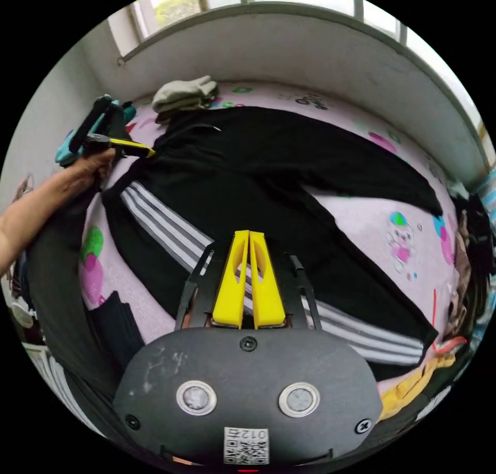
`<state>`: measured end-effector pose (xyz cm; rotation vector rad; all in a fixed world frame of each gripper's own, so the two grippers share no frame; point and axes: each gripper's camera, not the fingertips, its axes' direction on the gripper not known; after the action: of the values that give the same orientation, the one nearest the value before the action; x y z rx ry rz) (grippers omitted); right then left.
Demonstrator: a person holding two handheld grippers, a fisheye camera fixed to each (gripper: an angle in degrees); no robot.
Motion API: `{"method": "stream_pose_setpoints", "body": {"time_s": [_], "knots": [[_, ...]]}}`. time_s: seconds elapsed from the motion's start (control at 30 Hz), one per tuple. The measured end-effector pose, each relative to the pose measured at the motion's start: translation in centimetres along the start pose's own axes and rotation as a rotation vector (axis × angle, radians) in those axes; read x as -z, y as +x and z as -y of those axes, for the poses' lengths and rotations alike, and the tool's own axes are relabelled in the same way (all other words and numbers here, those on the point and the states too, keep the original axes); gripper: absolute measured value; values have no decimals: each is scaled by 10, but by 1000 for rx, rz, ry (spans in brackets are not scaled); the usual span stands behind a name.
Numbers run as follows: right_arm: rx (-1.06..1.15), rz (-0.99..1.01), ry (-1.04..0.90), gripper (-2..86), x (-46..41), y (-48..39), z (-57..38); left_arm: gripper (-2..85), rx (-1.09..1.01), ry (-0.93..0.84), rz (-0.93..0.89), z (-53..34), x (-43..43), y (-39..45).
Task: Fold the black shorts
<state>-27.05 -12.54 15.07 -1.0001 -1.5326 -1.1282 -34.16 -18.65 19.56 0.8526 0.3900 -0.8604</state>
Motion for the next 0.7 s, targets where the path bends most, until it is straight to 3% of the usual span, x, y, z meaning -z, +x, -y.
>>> {"method": "stream_pose_setpoints", "body": {"time_s": [0.1, 0.23, 0.37, 0.53, 0.7], "knots": [[-50, 198, -13, -7, -33, -10, 47, 3, -49, 17, -67, 0, 15, -2], [-333, 600, 0, -5, -94, 5, 106, 0, -170, -27, -150, -1, 21, -9], [-29, 359, -12, -7, -117, -53, 172, 0, -269, -58, -157, 6, 23, -16], [248, 276, -89, -8, -157, -107, 223, -1, -232, -55, -244, 26, 25, -37], [539, 153, -339, -9, -218, -156, 238, -1, -239, -83, -248, 36, 24, -47]]}}
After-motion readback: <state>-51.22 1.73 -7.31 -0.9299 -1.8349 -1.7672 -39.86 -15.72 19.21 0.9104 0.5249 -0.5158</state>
